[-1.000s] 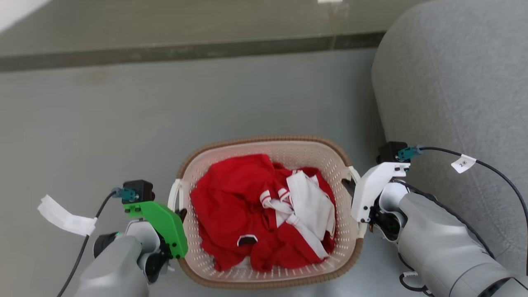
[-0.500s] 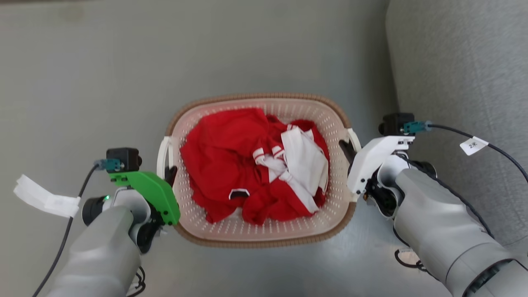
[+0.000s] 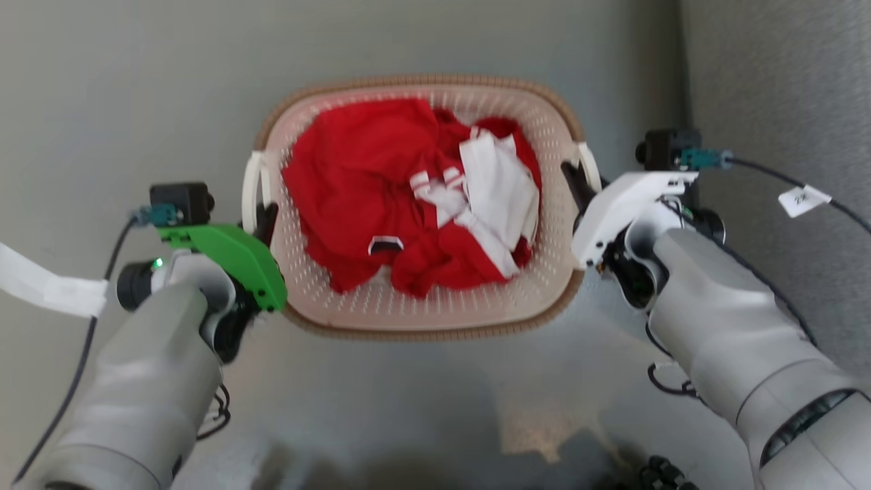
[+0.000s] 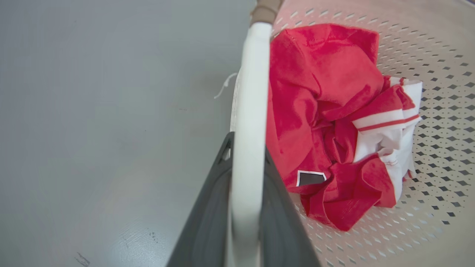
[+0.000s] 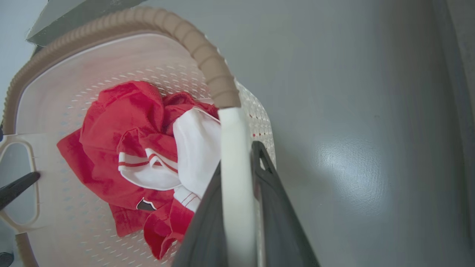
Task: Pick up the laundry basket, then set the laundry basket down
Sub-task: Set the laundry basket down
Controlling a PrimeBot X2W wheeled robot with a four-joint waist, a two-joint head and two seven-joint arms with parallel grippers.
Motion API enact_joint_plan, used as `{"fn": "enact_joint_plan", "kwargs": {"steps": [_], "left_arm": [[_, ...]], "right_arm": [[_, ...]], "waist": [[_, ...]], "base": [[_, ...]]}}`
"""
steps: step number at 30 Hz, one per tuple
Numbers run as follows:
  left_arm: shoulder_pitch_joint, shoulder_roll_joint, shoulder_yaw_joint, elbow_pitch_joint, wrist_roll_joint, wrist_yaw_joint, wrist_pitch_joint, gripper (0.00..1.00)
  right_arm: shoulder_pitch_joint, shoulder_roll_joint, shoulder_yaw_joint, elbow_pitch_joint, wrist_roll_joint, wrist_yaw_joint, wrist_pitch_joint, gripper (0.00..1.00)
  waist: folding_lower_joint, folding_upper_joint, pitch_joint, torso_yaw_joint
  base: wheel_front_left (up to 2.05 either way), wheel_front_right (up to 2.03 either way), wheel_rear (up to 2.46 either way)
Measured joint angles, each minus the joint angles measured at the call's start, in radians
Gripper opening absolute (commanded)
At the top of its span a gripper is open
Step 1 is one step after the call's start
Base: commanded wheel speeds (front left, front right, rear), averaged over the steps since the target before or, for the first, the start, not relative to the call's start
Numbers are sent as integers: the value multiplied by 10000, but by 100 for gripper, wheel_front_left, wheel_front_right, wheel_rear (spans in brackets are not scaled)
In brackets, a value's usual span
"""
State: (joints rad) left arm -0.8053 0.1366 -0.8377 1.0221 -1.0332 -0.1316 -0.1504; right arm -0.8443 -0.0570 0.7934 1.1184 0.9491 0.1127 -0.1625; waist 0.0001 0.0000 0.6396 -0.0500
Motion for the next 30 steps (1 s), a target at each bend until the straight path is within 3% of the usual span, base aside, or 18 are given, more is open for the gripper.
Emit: {"fn": "enact_joint_plan", "kwargs": {"steps": [16,30], "left_arm": [[-1028,56,-56,27,73,0,-291,0],[-1190,8,-161,157,84,0,-546,0]], "right_arm": [[-914,-48,12,69,-25,0,-362,0],[-1076,-42,65,178,-25,0,-587,0]], "waist": [[1,0,1985,162],[0,0,2403,247]], "base": [[0,0,0],[0,0,0]]}}
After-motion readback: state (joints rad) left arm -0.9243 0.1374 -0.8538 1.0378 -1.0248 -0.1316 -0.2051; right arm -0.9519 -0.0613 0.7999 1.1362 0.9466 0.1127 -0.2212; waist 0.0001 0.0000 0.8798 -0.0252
